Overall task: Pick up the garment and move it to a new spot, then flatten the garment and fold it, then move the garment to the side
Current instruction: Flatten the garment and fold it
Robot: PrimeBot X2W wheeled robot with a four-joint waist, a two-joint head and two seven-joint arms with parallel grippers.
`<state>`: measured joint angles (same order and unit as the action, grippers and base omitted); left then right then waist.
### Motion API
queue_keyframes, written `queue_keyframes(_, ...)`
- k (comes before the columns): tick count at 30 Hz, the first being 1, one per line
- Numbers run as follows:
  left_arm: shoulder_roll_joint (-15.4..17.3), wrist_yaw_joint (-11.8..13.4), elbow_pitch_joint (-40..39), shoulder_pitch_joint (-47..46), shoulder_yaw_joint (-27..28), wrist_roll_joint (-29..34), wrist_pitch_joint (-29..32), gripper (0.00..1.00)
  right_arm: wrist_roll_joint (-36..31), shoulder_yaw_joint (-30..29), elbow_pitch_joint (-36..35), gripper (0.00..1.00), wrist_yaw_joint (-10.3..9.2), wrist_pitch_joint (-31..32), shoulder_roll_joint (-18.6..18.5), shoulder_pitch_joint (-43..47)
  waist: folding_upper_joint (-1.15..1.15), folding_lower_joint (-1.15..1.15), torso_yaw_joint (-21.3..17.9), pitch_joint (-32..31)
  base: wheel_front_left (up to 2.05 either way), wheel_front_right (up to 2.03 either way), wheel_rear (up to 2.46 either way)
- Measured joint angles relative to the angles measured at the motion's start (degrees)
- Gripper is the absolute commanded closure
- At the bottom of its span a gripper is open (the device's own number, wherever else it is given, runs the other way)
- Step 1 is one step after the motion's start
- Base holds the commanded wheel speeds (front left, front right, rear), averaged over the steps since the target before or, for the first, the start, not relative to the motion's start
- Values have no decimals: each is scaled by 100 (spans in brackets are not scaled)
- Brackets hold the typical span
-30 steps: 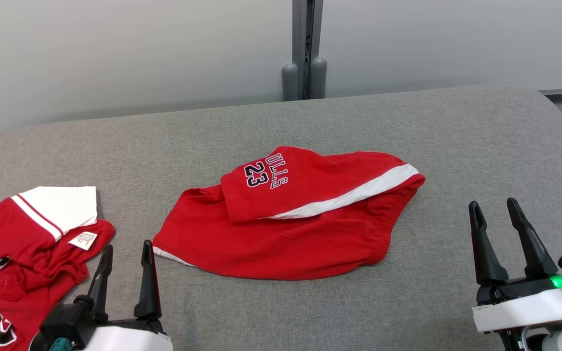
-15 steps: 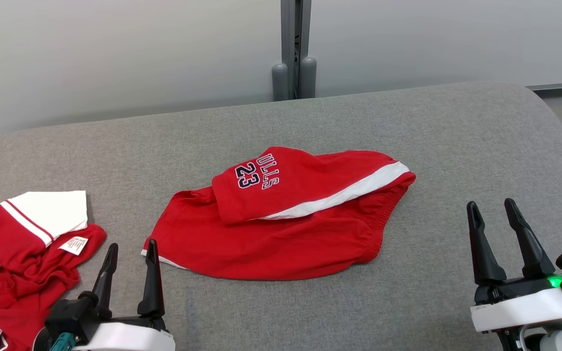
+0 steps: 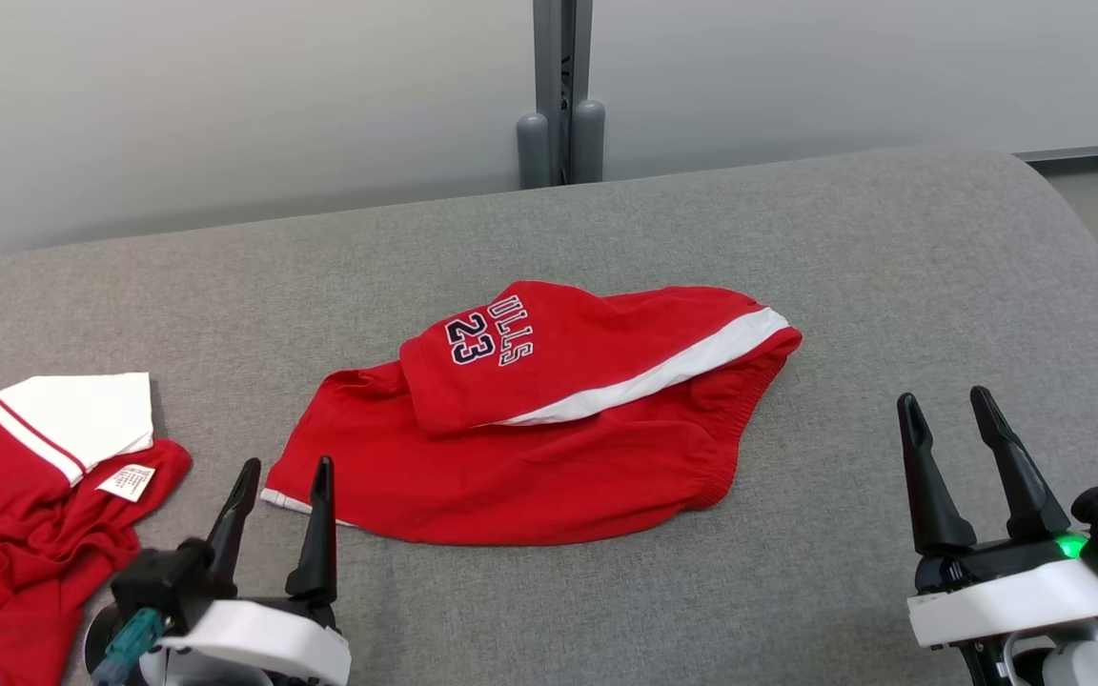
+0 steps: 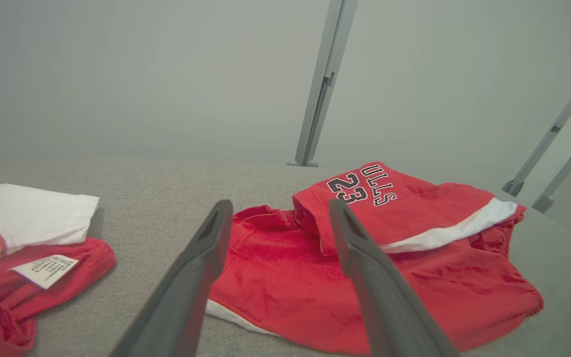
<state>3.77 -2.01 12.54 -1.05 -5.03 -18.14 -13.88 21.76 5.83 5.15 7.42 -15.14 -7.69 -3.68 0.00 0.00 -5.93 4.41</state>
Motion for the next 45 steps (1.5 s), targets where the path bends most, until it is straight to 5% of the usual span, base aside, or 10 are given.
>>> queue_keyframes(14, 171, -412, 1104, -985, -307, -756, 1650, 0, 49, 97, 22, 0, 0, 0, 25, -176, 0, 0, -334, 248, 0, 0, 0)
queue_keyframes(25, 710, -526, 1642, -1752, -769, -1199, 2726, 0, 51, 51, -8, 0, 0, 0, 153, -352, 0, 0, -768, 595, 0, 0, 0)
queue_keyframes(39, 1302, -543, 1377, -2170, -1216, -1726, 3056, 0, 47, 24, -12, 0, 0, 0, 204, -459, 0, 0, -1143, 812, 0, 0, 0)
queue_keyframes(40, 1298, -543, 1324, -2170, -1232, -1728, 3072, 3, 45, 21, -13, 0, 0, 0, 215, -459, 0, 0, -1141, 812, 0, 0, 0)
queue_keyframes(42, 1294, -543, 1211, -2168, -1262, -1735, 3108, 48, 40, 10, -15, 0, 0, 0, 225, -455, 0, 0, -1129, 814, 0, 0, 0)
queue_keyframes(43, 1296, -543, 1177, -2164, -1276, -1741, 3141, 58, 40, 12, -11, 0, 0, 0, 233, -455, 0, 0, -1118, 813, 0, 0, 0)
queue_keyframes(44, 1301, -543, 1141, -2151, -1291, -1753, 3174, 100, 40, 19, -2, 0, 0, 0, 243, -455, 0, 0, -1106, 807, 0, 0, 0)
queue_keyframes(45, 1313, -543, 1104, -2138, -1319, -1756, 3240, 100, 40, 25, 3, 0, 0, 0, 247, -455, 0, 0, -1094, 799, 0, 0, 0)
